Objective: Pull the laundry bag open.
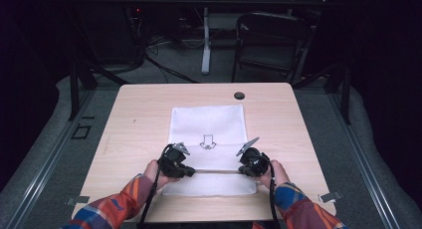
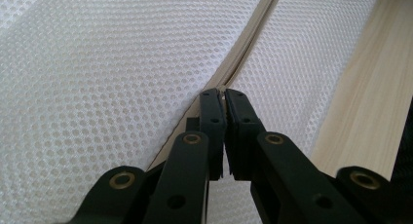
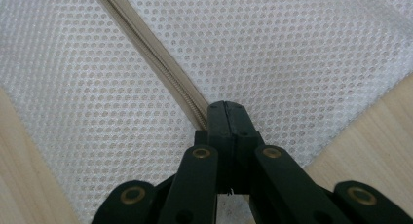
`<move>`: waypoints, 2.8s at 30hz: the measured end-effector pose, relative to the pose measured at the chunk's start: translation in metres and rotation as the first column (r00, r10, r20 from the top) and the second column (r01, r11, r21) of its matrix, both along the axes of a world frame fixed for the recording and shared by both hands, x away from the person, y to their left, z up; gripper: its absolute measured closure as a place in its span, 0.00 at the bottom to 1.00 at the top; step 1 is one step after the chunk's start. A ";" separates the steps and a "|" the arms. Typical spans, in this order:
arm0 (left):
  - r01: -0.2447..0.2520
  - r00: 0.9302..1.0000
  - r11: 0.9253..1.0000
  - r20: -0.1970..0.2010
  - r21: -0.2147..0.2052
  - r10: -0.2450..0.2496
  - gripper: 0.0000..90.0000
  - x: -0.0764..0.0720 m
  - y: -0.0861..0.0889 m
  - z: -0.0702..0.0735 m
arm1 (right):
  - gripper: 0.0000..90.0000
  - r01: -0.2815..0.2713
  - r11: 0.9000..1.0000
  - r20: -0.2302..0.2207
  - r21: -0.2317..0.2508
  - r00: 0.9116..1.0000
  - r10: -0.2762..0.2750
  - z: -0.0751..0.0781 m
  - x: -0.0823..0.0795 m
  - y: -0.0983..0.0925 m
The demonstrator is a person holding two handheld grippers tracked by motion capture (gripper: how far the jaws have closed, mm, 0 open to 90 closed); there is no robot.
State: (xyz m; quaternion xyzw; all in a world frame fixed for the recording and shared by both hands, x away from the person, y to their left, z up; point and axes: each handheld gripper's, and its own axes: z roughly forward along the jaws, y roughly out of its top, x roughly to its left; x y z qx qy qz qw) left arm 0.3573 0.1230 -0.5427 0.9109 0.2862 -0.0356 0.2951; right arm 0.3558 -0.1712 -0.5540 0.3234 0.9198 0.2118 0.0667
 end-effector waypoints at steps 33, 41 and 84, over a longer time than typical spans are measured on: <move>-0.036 0.999 0.999 -0.005 0.008 0.036 0.97 -0.006 0.027 0.004 | 1.00 -0.009 1.000 -0.002 -0.011 1.000 0.009 0.001 0.000 0.000; -0.035 0.999 0.999 -0.012 0.004 0.035 0.97 -0.005 0.028 0.003 | 1.00 -0.001 1.000 0.003 -0.002 1.000 0.001 0.000 0.000 0.000; -0.107 0.994 0.994 -0.016 0.011 0.107 0.97 -0.007 0.052 0.005 | 1.00 0.004 1.000 0.008 -0.003 1.000 -0.004 0.000 -0.001 0.000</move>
